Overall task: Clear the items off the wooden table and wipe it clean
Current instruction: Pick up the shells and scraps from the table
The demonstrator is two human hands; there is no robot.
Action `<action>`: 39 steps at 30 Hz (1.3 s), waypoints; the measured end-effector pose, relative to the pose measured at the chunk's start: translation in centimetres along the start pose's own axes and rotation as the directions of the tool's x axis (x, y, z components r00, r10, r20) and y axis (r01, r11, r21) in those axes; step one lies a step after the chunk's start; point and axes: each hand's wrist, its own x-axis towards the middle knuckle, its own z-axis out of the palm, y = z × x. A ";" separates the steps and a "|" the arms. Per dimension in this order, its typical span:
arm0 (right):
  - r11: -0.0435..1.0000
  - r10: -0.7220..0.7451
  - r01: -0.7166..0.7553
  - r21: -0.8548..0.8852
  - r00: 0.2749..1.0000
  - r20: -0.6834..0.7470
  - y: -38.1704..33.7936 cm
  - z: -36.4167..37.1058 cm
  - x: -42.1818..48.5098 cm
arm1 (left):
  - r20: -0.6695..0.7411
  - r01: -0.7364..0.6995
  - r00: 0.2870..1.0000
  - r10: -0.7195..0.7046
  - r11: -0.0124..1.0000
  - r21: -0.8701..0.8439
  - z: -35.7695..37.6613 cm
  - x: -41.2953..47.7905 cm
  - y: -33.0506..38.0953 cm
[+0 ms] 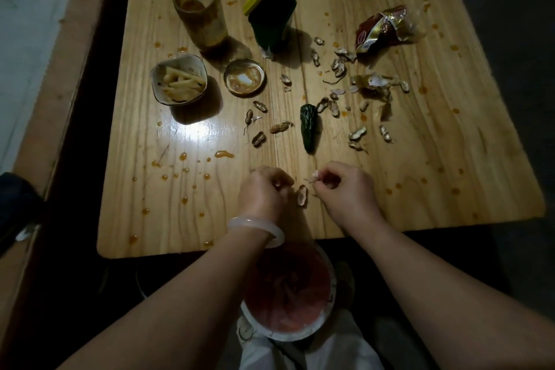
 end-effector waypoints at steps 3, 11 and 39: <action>1.000 0.005 -0.003 -0.018 0.996 0.090 -1.1 -0.6 -1.1 | 0.047 0.098 0.995 -0.092 0.987 -0.131 -0.8 -1.6 0.4; 0.993 0.094 -0.070 -0.090 0.949 0.301 -0.2 -0.1 -7.4 | 0.269 0.232 0.942 -0.201 0.969 -0.087 -0.7 -7.9 -2.4; 0.995 0.047 -0.040 -0.088 0.996 0.080 -0.8 0.9 -1.7 | -0.069 0.002 0.998 0.011 0.982 0.190 -0.7 -1.0 -1.6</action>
